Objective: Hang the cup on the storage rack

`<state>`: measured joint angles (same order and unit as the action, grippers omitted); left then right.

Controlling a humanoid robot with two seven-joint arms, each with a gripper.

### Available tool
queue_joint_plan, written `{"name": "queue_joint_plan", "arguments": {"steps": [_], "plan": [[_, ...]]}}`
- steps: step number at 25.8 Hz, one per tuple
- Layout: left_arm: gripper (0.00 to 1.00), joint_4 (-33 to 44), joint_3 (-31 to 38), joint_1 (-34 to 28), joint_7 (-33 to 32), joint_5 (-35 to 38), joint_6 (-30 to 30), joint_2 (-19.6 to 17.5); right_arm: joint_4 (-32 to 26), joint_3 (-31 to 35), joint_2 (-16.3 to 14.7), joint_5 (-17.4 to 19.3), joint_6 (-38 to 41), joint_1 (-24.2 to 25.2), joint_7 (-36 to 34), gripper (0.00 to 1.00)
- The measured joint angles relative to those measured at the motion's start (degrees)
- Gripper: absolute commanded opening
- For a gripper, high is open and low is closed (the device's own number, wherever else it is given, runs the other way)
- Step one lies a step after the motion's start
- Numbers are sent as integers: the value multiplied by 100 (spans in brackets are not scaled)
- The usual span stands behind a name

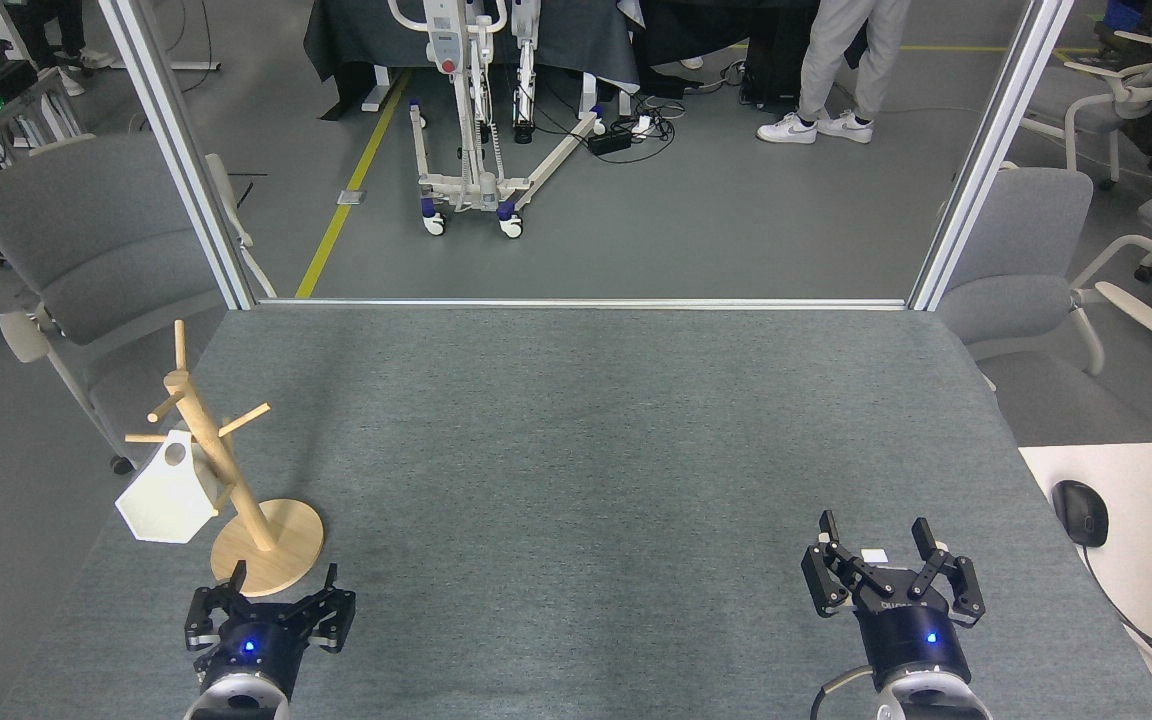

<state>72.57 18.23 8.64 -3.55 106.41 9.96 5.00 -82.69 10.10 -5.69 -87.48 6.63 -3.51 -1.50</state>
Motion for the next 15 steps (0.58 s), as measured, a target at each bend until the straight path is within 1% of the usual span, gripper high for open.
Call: {"name": "queue_joint_plan", "arguments": {"steps": [2, 5, 8, 11, 15], "plan": [[99, 43, -232, -3, 49, -55, 52, 145, -1, -3, -4, 0, 0, 1, 1, 100], [99, 150, -910, 112, 98, -365, 0, 238, -19, -25, -10, 2, -15, -4, 2, 100], [99, 319, -1607, 328, 111, -764, -400, 266, -27, -45, 6, 8, -92, -120, 14, 100], [99, 523, -2162, 523, 116, -951, -816, 277, -17, -56, -2, 16, -144, -238, 19, 100], [99, 916, -2497, 492, 121, -1024, -1127, 271, -12, -38, -9, 30, -165, -347, -30, 100]]}}
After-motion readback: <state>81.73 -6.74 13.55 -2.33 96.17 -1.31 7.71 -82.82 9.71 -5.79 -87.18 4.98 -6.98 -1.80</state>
